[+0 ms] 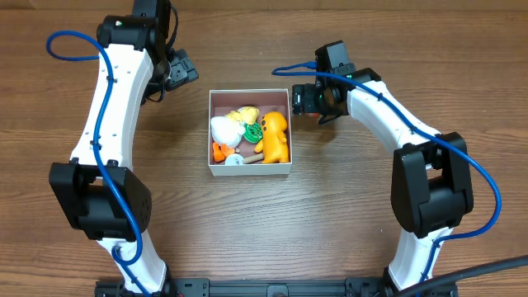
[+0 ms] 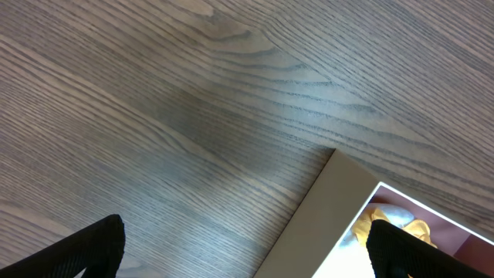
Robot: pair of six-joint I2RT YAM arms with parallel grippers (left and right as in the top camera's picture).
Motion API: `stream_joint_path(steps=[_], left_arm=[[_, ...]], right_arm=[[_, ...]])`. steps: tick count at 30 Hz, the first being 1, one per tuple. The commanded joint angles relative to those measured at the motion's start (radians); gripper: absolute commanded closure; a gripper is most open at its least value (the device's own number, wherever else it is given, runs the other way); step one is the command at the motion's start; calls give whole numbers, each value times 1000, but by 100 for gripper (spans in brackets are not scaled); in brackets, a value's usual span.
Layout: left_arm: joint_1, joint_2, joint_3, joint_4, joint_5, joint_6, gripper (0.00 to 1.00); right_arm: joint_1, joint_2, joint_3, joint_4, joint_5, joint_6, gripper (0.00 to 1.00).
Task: Pack container
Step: 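Move the right gripper down and grasp the red ball, then carry the red ball over the box and lower it inside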
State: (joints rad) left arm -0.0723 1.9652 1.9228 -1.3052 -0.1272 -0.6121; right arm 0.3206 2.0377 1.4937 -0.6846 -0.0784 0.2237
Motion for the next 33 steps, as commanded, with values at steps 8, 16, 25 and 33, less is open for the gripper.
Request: stream_joint_path(steps=[8,16,25,33], left_arm=[[0,-24,10,0,5,-19,0],[0,-24,10,1,5,-19,0],[0,-24,10,1,5,-19,0],[0,-24,10,1,5,-19,0]], right_arm=[[-2,53,-2,37,92,-23,4],[-2,83,0,28,93,-23,87],[-2,9,93,-162,235,-39,92],[65,-264,163,-303,214,-44,91]])
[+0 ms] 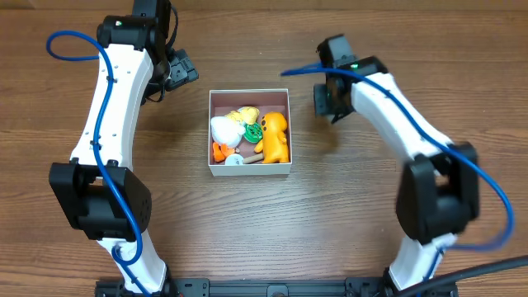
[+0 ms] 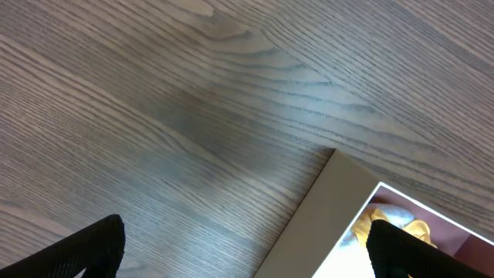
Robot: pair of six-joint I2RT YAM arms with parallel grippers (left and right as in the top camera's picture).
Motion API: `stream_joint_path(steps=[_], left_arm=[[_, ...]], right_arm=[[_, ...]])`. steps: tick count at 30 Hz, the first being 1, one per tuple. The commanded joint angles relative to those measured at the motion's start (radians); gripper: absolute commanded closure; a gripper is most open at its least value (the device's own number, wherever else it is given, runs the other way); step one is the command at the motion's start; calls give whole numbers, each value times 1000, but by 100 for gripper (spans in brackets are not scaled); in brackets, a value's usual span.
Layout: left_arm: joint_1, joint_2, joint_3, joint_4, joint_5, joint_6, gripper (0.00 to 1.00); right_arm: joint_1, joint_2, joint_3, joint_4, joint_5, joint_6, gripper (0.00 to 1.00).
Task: Pack container
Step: 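Carry the red ball over the box and lower it inside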
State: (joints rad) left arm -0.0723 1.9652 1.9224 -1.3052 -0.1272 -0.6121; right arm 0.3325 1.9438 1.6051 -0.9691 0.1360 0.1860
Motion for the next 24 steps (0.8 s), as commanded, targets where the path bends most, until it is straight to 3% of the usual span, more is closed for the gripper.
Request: stream_joint_path(steps=[1,8,18,22,24], left_arm=[[0,-24,10,0,5,-19,0],[0,-24,10,1,5,-20,0],[0,-24,10,1,5,-19,0],[0,-24,10,1,5,-19,0],[0,-24,10,0,5,-19,0]], right_arm=[[72,-198,51,-27,-10,-8,91],[263,-270,48,-79,-86,-8,89],[410,-133,-32,-17,-87,-7,85],[420,-95,-34,-15,-94,-7,78],[419,-95,-34,-14,-94,-7,58]])
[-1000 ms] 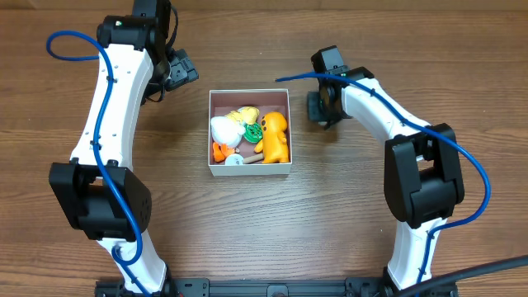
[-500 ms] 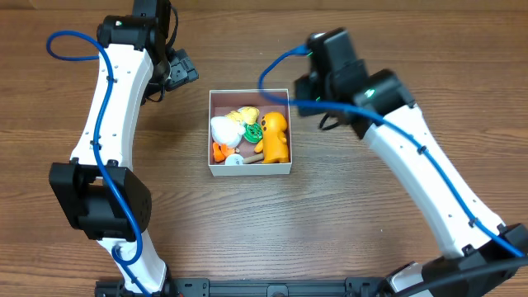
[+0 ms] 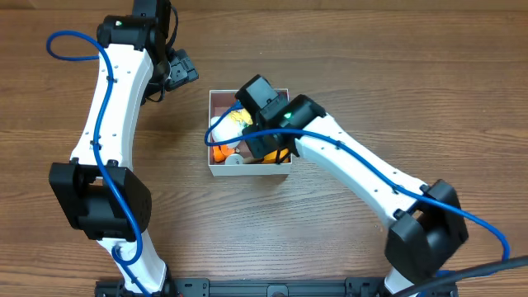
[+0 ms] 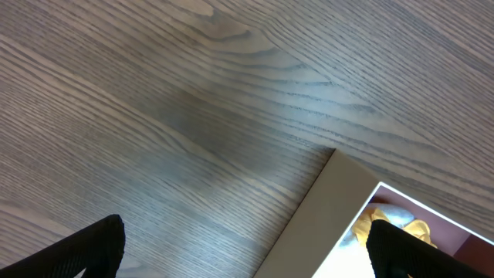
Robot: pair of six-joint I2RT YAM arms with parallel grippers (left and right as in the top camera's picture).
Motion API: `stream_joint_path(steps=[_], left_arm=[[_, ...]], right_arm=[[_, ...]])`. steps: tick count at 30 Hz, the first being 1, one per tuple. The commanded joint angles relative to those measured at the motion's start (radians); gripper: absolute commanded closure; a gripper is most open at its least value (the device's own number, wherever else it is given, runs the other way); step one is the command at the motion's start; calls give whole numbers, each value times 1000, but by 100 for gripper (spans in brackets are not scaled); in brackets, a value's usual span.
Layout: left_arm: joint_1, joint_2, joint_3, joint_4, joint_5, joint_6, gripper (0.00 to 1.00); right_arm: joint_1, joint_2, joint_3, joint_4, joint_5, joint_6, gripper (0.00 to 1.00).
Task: Pack container
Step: 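Carry the red ball over the box and lower it inside, then open the right gripper to drop the red ball and raise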
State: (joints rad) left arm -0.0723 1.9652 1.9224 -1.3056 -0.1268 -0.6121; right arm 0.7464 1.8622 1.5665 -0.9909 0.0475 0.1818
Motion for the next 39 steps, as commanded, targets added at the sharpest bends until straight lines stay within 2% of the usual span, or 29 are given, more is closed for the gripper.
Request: stream_joint_path(steps=[1,4,10,22,25,28,34,39], left_arm=[[0,-24,10,1,5,-19,0],[0,-24,10,1,5,-19,0],[0,-24,10,1,5,-19,0],[0,-24,10,1,5,-19,0],[0,-24,10,1,5,-19,0],[0,-24,10,1,5,-19,0],[0,-24,10,1,5,-19,0],[0,-24,10,1,5,-19,0]], right_arm=[[5,-14,5,8,-6,-3,51],[5,-14,5,9,-10,-3,36],[5,-14,5,17,-27,-4,27],[-3,-40,46,3,12,4,27],[-20,-120,66,-3,120,61,20],[-69,-241,66,-23,201,110,0],[-254,-452,66,-60,203,133,0],[-412,-562,66,-63,203,126,0]])
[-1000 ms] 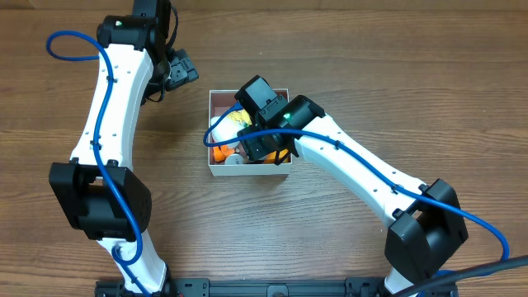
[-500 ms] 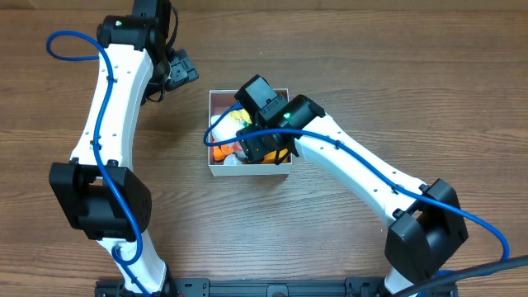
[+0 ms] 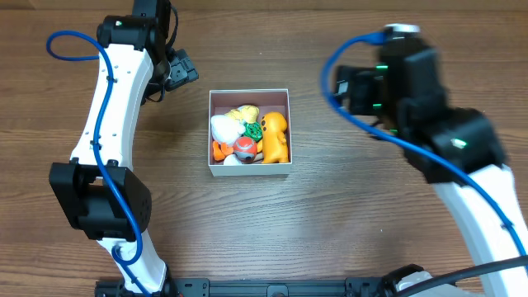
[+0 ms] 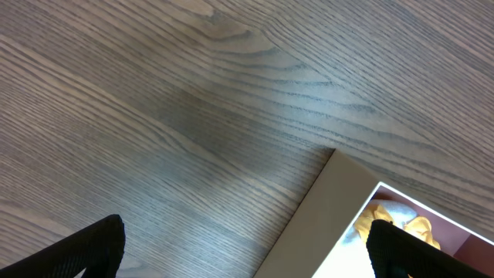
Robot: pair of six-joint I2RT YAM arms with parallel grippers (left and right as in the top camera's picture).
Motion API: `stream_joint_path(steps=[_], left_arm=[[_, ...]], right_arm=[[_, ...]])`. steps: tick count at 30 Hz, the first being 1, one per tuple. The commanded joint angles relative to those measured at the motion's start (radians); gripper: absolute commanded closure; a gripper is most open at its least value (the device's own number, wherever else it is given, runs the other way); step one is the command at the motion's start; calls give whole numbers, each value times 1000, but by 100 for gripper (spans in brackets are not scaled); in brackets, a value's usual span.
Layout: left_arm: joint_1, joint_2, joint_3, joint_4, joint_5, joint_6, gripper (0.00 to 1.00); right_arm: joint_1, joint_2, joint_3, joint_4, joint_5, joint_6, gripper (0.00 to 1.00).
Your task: Pack container
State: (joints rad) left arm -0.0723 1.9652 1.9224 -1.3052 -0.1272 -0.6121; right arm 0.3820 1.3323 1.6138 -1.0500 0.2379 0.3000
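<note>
A white box (image 3: 216,167) stands mid-table, packed with toys: an orange figure (image 3: 275,137), a white one (image 3: 222,128), a yellow one (image 3: 244,114) and a red-and-grey ball (image 3: 245,148). My left gripper (image 3: 178,71) hovers off the box's far-left corner. In its wrist view the left gripper (image 4: 245,259) is open with nothing in it, its fingers (image 4: 91,249) spread over bare wood and the box corner (image 4: 332,205). My right arm (image 3: 412,91) is raised high at the right, well clear of the box. Its fingers do not show clearly.
Brown wooden table (image 3: 346,214) all round the box. The left arm's links (image 3: 107,124) run down the left side, with a blue cable (image 3: 66,41) looping off them. The right arm's blue cable (image 3: 355,58) arcs above the table at right.
My right arm was stretched over the box; now it is raised at the right, away from it. A red-and-grey ball now shows in the box. The left arm has not moved.
My right gripper was first beside the box's right wall, then a little further back, then over the box's contents. Now it is lifted away at the right and a red-and-grey ball lies among the toys. The left gripper stayed open at the far-left corner throughout.
</note>
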Motion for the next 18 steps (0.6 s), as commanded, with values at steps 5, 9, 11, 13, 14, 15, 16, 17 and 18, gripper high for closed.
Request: stream_joint_path(steps=[5,9,11,13,14,15,16,17,18], left_arm=[[0,-24,10,1,5,-20,0],[0,-23,10,1,5,-19,0],[0,-24,10,1,5,-19,0],[0,-24,10,1,5,-19,0],[0,-24,10,1,5,-19,0],[0,-24,10,0,5,-19,0],[0,-24,10,1,5,-19,0],[0,-24,10,1,5,-19,0],[0,-24,10,1,5,-19,0]], right_arm=[[-77,-40,18,-17,12,8,0],[-77,-39,18,-27,12,8,0],[-77,-39,18,-27,12,8,0],[-77,-39,18,-27,12,8,0],[-77,-39,18,-27,12,8,0],[-77,-39,18,-27,12,8,0],[-77,-39,18,-27,12,8,0],[-77,-39,18,-27,12,8,0],[-77,-39,18,-27,12,8,0]])
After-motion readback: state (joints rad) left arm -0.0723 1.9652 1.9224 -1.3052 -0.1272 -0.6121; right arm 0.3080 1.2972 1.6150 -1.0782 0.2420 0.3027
